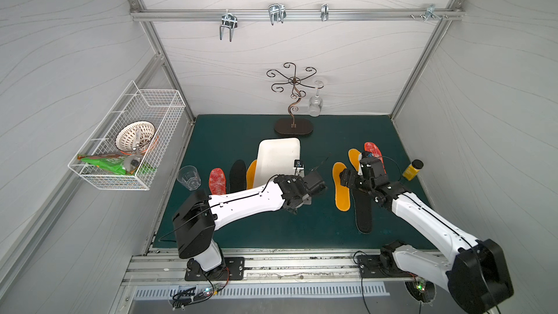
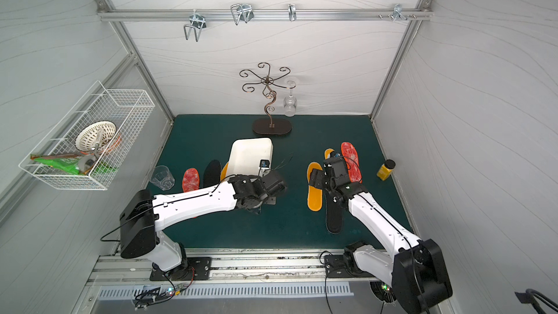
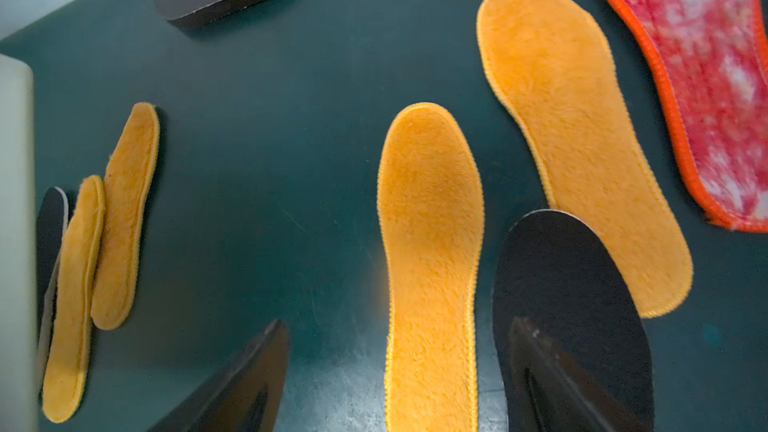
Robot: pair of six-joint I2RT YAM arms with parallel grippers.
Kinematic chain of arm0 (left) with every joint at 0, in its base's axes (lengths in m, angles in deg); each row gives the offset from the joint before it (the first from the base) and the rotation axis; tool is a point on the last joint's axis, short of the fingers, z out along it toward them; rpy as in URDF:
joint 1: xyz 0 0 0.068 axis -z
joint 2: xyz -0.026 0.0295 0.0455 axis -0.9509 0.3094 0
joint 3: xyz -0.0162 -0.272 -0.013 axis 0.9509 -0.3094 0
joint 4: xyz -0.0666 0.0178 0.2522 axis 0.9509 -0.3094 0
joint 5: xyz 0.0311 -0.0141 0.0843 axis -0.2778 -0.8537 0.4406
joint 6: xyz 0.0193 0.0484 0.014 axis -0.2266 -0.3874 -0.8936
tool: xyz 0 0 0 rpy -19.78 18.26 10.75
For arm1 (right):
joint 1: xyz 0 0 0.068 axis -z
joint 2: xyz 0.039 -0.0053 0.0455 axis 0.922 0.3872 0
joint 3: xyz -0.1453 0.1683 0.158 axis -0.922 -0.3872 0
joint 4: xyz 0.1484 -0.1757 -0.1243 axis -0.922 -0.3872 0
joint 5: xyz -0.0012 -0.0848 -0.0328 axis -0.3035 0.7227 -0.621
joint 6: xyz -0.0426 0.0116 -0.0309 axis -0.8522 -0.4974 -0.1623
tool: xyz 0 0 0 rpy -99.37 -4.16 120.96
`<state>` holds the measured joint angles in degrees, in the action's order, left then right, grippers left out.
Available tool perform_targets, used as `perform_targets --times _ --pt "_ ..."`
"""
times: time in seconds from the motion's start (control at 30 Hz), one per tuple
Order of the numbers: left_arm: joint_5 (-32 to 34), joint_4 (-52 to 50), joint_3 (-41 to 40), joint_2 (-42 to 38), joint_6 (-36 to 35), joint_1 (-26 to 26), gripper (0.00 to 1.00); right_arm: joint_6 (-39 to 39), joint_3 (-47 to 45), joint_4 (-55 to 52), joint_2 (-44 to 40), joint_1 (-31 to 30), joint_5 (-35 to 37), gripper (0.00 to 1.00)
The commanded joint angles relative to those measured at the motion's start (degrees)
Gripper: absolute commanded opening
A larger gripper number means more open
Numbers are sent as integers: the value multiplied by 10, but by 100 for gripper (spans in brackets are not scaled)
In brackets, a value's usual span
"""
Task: Put the insoles into the storage box
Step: Place the storage box at the center of the board.
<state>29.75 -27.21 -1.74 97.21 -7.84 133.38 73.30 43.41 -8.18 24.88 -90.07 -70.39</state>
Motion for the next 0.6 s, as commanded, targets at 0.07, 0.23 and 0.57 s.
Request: perform_targets --times 0.07,0.23,0.57 --pt "-34 42 47 39 26 8 0 21 -12 -6 -19 31 -31 88" --pt "-68 70 62 82 25 9 0 22 -18 0 -19 38 -36 88" --pt "-114 96 115 142 8 9 17 22 -19 -2 -21 40 -28 91"
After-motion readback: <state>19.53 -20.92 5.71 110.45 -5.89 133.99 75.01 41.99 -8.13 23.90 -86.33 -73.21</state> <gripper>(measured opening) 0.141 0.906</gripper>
